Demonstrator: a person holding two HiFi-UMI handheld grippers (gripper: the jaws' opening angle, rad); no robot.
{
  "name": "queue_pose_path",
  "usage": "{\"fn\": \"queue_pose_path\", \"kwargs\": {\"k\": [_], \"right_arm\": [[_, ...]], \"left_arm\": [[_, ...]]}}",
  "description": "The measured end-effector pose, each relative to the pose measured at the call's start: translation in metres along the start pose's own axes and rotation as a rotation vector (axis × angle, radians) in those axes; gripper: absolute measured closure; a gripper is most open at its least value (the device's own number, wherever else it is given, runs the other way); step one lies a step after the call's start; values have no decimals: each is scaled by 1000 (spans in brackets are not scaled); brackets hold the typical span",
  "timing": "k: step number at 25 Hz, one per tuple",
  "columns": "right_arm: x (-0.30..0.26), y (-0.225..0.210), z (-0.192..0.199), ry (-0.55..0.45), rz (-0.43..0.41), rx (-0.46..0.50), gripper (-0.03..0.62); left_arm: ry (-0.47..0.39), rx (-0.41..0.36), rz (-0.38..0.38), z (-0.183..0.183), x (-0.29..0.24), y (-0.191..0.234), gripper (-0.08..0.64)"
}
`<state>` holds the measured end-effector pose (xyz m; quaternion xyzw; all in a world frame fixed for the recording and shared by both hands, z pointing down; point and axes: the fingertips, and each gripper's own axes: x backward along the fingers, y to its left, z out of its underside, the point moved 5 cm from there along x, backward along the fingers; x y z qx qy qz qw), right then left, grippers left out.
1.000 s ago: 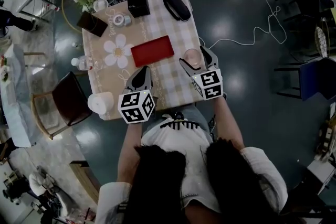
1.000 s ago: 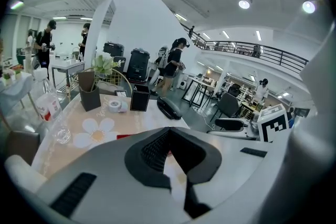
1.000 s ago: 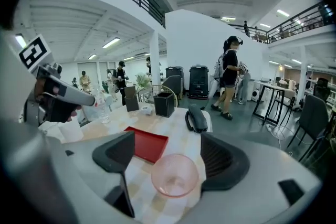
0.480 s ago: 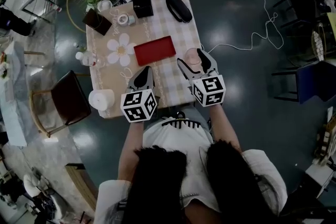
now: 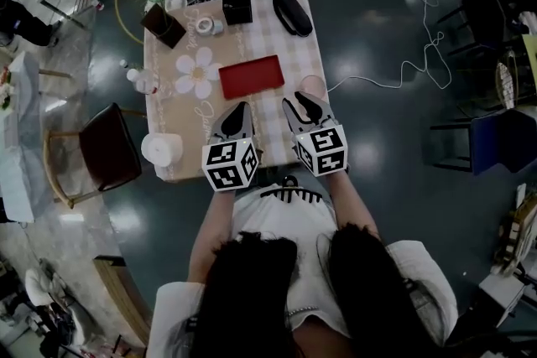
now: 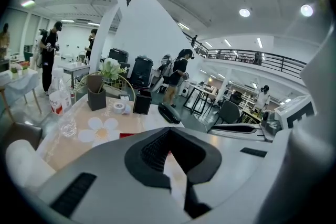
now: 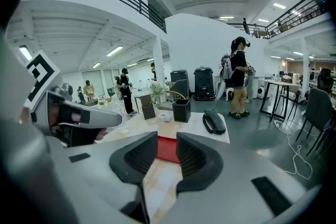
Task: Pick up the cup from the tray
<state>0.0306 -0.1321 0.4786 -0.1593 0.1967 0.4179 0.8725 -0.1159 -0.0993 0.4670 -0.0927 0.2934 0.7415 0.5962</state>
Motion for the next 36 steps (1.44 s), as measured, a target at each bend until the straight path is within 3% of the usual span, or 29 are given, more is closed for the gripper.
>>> {"fn": "queue_pose_path", "kwargs": {"k": [6, 22, 36], "right_arm": [[1, 6, -2, 4, -1, 0, 583], [-2, 24, 14, 58, -37, 65, 584], [3, 19, 20, 67, -25, 71, 584]], "left_arm": [[12, 7, 15, 5, 2, -5, 552], [18, -32, 10, 11, 7, -5, 552], [30, -20, 16, 19, 5, -7, 552]]}}
